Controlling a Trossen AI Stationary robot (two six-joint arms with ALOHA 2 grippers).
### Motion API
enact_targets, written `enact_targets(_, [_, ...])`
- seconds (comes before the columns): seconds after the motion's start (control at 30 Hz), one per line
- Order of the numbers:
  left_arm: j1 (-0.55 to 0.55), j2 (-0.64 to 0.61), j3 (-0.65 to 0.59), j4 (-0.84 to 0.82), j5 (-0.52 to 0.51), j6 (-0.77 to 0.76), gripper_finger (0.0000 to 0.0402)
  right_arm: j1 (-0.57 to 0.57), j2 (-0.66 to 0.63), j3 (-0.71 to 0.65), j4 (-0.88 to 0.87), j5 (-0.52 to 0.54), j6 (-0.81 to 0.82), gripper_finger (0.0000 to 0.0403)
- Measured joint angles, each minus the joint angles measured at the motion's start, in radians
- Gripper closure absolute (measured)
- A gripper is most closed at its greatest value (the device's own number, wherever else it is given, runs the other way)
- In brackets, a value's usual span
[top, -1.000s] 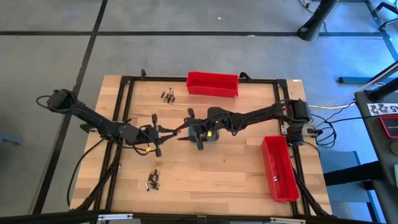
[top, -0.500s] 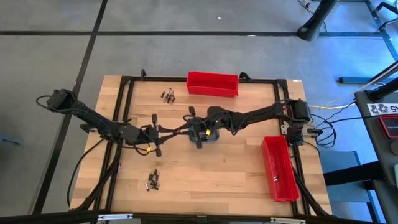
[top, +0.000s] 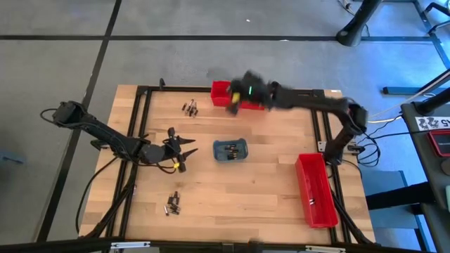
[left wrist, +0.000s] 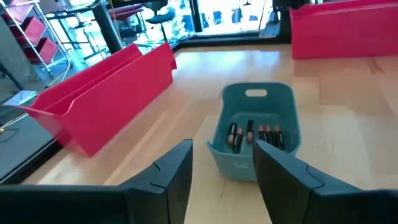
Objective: Sort batteries
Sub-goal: Put the black battery into the top red bin
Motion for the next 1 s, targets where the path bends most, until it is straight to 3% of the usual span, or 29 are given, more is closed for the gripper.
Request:
enact_targets(0.07, [0.001,0.001,0.000,-0.002,0.000,0.004,0.0239,-0.117,0.029,0.053,-0.111,-0.046,0.072,0.0359])
enact_targets(0.2, [0.004,0.001,0.000,-0.001,0.000,0.004,0.0242,-0.315,0.115,0.094,-0.266,-0.261,0.200,0.0359])
enact_targets(0.37, [0.013,0.001,0.000,-0.001,0.000,0.005,0.0244,-0.423,0.209,0.104,-0.411,-0.436,0.277,0.0359])
enact_targets(1.0, [0.013,0.001,0.000,0.000,0.000,0.005,0.0245,-0.401,0.357,0.105,-0.471,-0.391,0.445,0.0352])
